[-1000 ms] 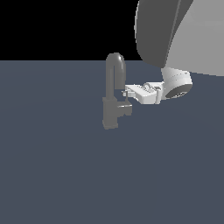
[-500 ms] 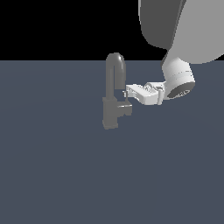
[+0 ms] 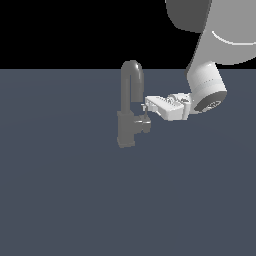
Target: Turn on the faucet by rotating a designated handle.
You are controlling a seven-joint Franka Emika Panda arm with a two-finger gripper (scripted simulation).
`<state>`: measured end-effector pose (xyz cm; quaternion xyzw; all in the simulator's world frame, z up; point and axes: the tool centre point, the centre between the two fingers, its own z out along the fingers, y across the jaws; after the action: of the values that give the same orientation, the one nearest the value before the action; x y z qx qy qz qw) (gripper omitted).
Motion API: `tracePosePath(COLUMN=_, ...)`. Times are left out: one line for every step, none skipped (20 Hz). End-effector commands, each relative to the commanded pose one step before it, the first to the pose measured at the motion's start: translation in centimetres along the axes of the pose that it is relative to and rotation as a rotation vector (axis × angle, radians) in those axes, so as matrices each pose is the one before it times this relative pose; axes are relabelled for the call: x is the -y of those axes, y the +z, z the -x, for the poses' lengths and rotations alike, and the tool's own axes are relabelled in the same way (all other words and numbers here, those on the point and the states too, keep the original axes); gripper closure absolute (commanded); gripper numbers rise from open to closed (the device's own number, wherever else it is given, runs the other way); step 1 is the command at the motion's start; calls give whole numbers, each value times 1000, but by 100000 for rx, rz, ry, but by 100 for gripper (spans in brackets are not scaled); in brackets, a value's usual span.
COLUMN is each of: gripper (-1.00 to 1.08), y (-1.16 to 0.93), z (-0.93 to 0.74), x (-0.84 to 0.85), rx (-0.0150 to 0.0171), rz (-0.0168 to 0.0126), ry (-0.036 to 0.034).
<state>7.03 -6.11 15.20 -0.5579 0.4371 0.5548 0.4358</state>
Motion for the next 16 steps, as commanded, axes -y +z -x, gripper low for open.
tracePosePath(gripper=108, y=-18, z=145, x=-748, rx=450, rz=662, ry=434)
tracePosePath(gripper=108, y=-1, z=42, x=-183, rx=0, rz=0, ry=0)
tracePosePath(gripper=108, y=-1, z=42, x=-186, rx=0, rz=0, ry=0)
tracePosePath(gripper=108, y=-2, z=43, x=-189, rx=0, rz=0, ry=0)
tracePosePath(gripper=108, y=-2, z=44, x=-193, rx=0, rz=0, ry=0)
tracePosePath(gripper=108, y=-2, z=45, x=-196, rx=0, rz=0, ry=0)
tracePosePath(gripper=108, y=0, z=0, x=0, rx=0, rz=0, ry=0)
tracePosePath(gripper=108, y=28, z=401, x=574, rx=-502, rz=-316, ry=-1129)
tracePosePath(gripper=108, y=0, z=-153, x=-249, rx=29, rz=16, ry=60)
tracePosePath(gripper=108, y=-2, z=-142, x=-257, rx=21, rz=12, ry=43)
tracePosePath(gripper=108, y=-1, z=-157, x=-258, rx=29, rz=17, ry=60)
tracePosePath(gripper=108, y=-2, z=-147, x=-266, rx=21, rz=12, ry=43)
tracePosePath(gripper=108, y=-2, z=-149, x=-271, rx=20, rz=12, ry=43)
tracePosePath(gripper=108, y=-1, z=-163, x=-272, rx=29, rz=17, ry=60)
tracePosePath(gripper=108, y=-1, z=-165, x=-277, rx=29, rz=17, ry=60)
tracePosePath(gripper=108, y=-1, z=-167, x=-281, rx=29, rz=17, ry=61)
